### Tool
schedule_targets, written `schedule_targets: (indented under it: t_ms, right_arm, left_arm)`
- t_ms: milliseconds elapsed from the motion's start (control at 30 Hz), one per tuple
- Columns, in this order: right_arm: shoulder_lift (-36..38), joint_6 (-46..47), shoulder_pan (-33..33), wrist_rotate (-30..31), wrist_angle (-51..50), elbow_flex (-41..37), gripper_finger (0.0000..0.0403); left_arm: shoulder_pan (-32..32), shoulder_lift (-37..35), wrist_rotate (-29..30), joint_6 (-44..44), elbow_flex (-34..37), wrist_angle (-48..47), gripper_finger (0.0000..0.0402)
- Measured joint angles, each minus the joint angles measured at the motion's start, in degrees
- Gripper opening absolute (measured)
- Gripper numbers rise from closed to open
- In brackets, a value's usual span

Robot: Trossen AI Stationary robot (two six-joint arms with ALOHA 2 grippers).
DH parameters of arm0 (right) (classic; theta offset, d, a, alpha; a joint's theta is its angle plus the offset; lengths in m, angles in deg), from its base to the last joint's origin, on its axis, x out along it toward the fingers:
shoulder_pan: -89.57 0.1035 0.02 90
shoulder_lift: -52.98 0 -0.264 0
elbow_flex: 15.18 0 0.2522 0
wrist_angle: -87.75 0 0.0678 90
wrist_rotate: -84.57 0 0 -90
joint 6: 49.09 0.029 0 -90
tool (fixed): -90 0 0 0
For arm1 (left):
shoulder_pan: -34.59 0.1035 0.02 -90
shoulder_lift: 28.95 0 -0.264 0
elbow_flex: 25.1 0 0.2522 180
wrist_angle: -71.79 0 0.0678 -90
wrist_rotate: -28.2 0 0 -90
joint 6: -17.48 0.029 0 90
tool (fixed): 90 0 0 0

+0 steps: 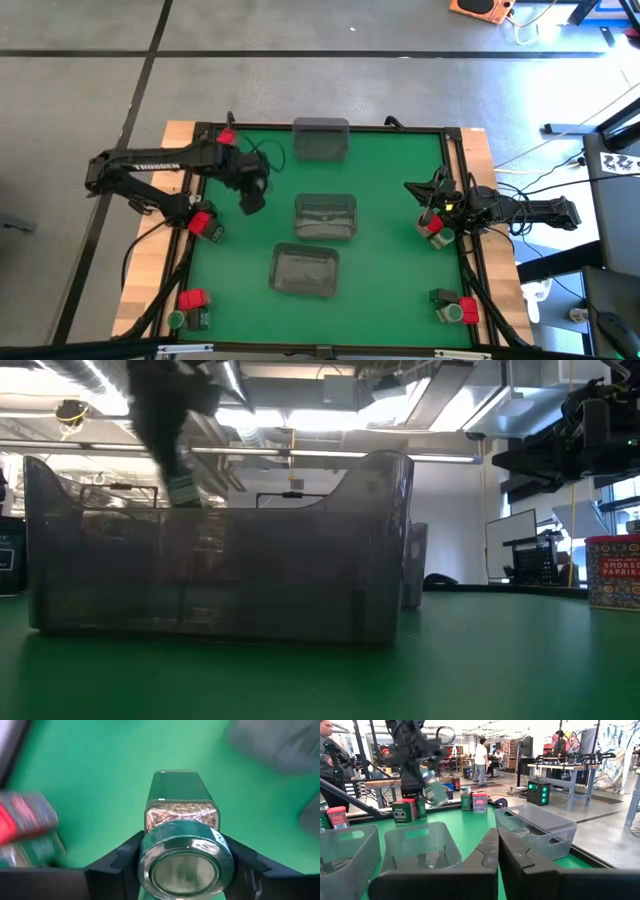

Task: Sort spices by type
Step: Put the green seasoning bottle into the top gray bin

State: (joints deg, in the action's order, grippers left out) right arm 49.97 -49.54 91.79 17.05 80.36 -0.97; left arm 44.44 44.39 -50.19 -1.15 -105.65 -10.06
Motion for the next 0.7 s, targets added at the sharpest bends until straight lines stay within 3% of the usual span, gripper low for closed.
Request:
schedule_targets:
  t_ms: [300,467,700]
  right_arm:
    - [0.0,0.04,0.02,0.46,-0.07,0.0,0.0005]
    - [-0.02,-1.26,0.01,2.5,-0.7,0.01,0.0005]
    - [-0.02,-1.55,0.02,2.56,-1.37,0.0,0.0005]
  left_arm:
    - [9.58,3.34,0.08,17.91,-3.9,11.62,0.0199]
    - [14.64,12.24,0.1,24.17,-10.05,12.5,0.0199]
    - [19.13,26.13,0.08,31.28,-25.54,9.47,0.02]
